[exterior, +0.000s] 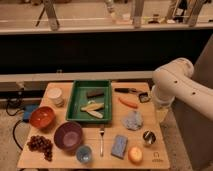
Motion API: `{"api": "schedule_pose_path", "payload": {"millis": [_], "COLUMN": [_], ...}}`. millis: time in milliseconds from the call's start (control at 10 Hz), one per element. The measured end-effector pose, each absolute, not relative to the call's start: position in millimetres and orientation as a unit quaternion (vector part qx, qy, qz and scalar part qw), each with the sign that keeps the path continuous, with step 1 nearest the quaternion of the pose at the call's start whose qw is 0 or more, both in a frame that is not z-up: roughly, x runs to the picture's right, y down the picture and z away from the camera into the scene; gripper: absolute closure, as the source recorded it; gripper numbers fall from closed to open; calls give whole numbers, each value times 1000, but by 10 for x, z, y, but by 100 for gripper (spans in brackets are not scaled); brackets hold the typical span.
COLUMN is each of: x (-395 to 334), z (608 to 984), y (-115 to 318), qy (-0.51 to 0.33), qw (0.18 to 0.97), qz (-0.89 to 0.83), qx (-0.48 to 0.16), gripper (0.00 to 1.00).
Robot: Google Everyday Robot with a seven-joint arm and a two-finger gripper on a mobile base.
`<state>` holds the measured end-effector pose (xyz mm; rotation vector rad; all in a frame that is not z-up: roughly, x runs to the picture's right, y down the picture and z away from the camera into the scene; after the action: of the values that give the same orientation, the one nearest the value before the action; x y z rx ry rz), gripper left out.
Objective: Place grapes in purple bowl
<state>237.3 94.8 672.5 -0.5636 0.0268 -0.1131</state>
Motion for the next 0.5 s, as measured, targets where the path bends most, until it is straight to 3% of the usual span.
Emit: {"api": "schedule_pose_path", "payload": {"millis": [500], "x": [2102], "z": [6648], "y": [919], "qy": [5], "qw": [954], "qz": [-111], "qx": [-277], "gripper": [20]}}
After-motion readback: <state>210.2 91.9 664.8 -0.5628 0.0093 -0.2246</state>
